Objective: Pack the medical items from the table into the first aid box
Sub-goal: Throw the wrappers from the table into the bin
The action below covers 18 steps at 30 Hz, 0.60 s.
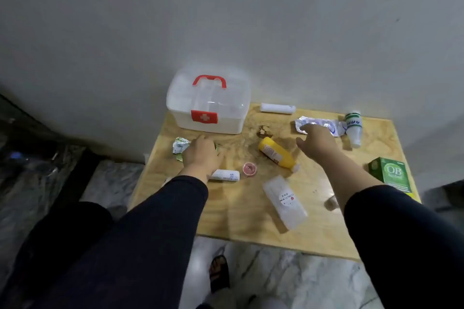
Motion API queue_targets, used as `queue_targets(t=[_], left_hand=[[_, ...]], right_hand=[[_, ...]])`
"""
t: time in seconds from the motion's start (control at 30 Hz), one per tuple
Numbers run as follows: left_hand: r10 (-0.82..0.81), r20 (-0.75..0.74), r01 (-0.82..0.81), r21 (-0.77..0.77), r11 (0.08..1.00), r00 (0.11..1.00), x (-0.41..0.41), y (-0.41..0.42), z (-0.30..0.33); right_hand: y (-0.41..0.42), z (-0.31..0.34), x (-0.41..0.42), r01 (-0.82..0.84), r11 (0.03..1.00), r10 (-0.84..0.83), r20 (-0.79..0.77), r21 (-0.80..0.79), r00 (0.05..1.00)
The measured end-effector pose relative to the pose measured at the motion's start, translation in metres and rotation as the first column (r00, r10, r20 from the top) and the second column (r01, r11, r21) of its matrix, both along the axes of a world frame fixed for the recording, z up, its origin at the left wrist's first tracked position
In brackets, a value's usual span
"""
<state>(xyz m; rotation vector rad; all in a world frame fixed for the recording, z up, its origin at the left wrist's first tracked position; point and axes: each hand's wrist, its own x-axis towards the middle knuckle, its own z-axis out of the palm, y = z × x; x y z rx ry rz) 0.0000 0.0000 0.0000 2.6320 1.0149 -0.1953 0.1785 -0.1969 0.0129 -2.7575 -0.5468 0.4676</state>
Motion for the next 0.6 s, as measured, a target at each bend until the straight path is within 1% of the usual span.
queue_targets(t=[0.03, 0.1, 0.17, 0.23, 0.33, 0.43, 0.53, 0.6], left_hand=[[0.018, -0.034, -0.018, 0.008, 1.000, 0.999, 0.002, 0.001, -0.001], [0.049, -0.044, -0.047, 0.033, 0.998, 0.998, 0.006, 0.003, -0.008], [0.076, -0.036, -0.074, 0.057, 0.996, 0.996, 0.010, 0.002, -0.013], [0.093, -0.021, -0.091, 0.080, 0.993, 0.995, 0.014, 0.002, -0.016], [0.114, -0.048, -0.109, 0.099, 0.989, 0.992, 0.014, 0.003, -0.017], [0.107, -0.081, -0.097, 0.119, 0.988, 0.991, 0.014, 0.000, -0.015], [0.087, -0.109, -0.065, 0.194, 0.979, 0.990, 0.014, -0.002, -0.007], [0.113, -0.078, -0.093, 0.218, 0.972, 0.991, 0.012, -0.002, 0.001]], right_hand=[[0.003, -0.002, 0.004, 0.018, 1.000, -0.018, 0.010, 0.009, 1.000], [0.008, -0.009, 0.013, 0.027, 0.999, -0.030, 0.061, 0.047, 0.998], [0.013, -0.016, 0.023, 0.006, 0.998, -0.013, 0.122, 0.060, 0.992], [0.015, -0.025, 0.036, 0.000, 0.998, -0.010, 0.146, 0.065, 0.989], [0.017, -0.034, 0.046, -0.036, 0.999, 0.042, 0.160, -0.040, 0.986], [0.016, -0.042, 0.051, -0.121, 0.983, 0.149, 0.222, -0.135, 0.964], [0.012, -0.040, 0.056, -0.192, 0.957, 0.247, 0.266, -0.215, 0.932], [0.010, -0.027, 0.061, -0.240, 0.946, 0.301, 0.311, -0.220, 0.902]])
